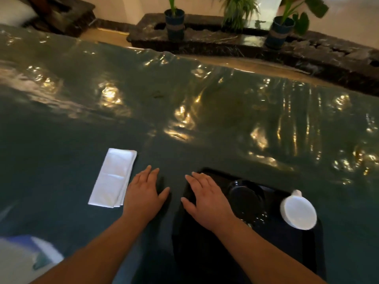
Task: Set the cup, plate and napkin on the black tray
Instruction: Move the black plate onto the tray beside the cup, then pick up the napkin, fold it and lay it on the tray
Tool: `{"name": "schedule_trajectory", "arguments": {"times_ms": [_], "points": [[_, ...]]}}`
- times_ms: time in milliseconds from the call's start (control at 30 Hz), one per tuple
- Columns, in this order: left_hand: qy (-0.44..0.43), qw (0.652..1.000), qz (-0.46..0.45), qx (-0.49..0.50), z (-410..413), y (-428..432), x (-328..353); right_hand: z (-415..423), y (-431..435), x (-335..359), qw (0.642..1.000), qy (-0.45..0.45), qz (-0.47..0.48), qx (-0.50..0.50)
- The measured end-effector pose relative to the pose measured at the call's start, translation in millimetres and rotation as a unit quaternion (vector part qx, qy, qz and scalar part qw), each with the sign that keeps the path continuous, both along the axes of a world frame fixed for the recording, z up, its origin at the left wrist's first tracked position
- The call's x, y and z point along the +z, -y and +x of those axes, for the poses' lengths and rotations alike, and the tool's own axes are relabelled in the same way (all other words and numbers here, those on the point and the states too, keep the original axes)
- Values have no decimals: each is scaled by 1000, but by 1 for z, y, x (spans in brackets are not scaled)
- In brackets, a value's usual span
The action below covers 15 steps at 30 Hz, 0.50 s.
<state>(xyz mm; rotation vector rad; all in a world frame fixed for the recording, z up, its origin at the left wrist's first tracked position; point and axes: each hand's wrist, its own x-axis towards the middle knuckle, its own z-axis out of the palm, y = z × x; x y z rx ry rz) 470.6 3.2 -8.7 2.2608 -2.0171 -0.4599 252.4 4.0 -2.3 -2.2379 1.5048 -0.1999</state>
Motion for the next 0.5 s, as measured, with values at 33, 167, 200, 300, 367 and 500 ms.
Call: {"name": "schedule_trajectory", "arguments": {"times_ms": [33, 167, 200, 300, 367, 500], "points": [[5, 1000, 4, 16, 16, 0, -1, 17, 3, -4, 1000, 0, 4, 15], [21, 996, 34, 82, 67, 3, -6, 76, 14, -16, 997, 16, 25, 67], [25, 994, 43, 98, 79, 5, -8, 89, 18, -17, 996, 20, 32, 76], [41, 987, 78, 137, 111, 10, -13, 124, 29, -17, 993, 21, 60, 95], [46, 982, 93, 156, 128, 13, -15, 142, 33, -17, 991, 16, 82, 109], [7, 975, 103, 199, 155, 20, -22, 169, 36, -20, 986, 3, 101, 133]]}}
